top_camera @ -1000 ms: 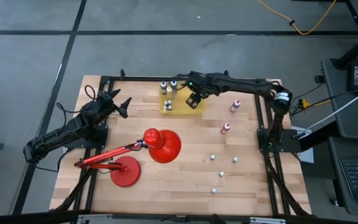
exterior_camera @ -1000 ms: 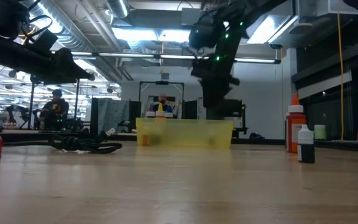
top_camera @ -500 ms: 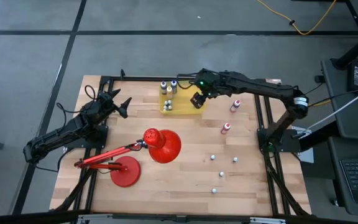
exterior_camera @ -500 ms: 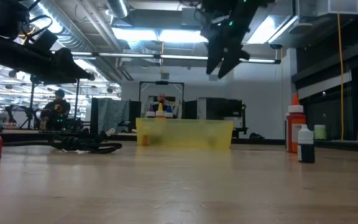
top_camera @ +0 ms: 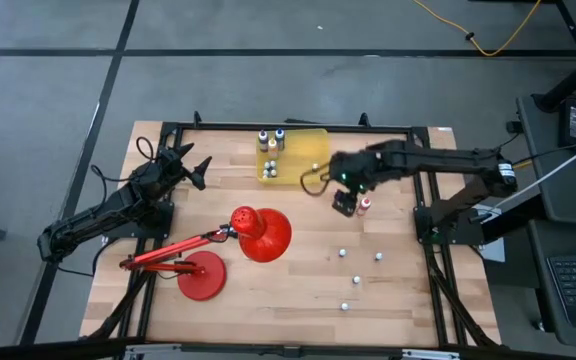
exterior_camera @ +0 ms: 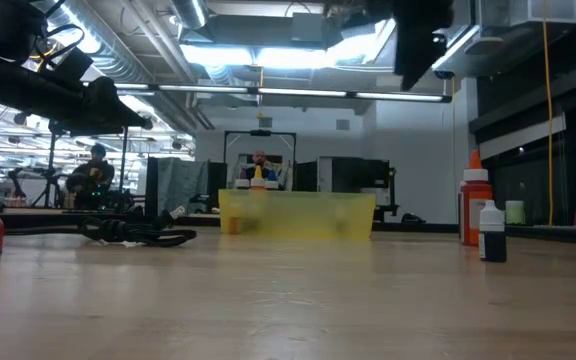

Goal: Pick & Place food coloring
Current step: Put the red food coloring bottle into the yellow bin

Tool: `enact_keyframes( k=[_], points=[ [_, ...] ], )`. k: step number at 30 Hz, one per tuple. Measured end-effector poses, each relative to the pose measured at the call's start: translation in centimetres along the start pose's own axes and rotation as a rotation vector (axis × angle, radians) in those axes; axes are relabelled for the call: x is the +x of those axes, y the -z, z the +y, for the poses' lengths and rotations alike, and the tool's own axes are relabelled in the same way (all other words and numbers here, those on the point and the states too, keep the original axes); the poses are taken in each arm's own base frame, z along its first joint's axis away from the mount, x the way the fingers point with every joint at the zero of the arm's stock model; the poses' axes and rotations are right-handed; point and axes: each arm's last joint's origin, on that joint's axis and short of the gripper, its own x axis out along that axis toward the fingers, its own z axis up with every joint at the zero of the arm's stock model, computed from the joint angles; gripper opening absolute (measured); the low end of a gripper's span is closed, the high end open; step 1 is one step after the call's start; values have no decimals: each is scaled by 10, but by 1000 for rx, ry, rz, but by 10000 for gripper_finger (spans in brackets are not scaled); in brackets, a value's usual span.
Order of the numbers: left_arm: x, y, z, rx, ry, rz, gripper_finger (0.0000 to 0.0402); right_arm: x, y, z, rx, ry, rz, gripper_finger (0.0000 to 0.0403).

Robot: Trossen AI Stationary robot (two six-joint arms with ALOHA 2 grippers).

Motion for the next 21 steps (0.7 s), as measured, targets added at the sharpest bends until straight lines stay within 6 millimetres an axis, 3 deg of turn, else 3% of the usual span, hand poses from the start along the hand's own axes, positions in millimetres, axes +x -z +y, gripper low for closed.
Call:
enact_keyframes(
  k=[12,21],
  points=[
    [0,0,0,0,0,0,365,-11,45,62,103,-38,80,277],
    [0,0,0,0,0,0,365,14,94,89,186,41,184,277]
  ],
)
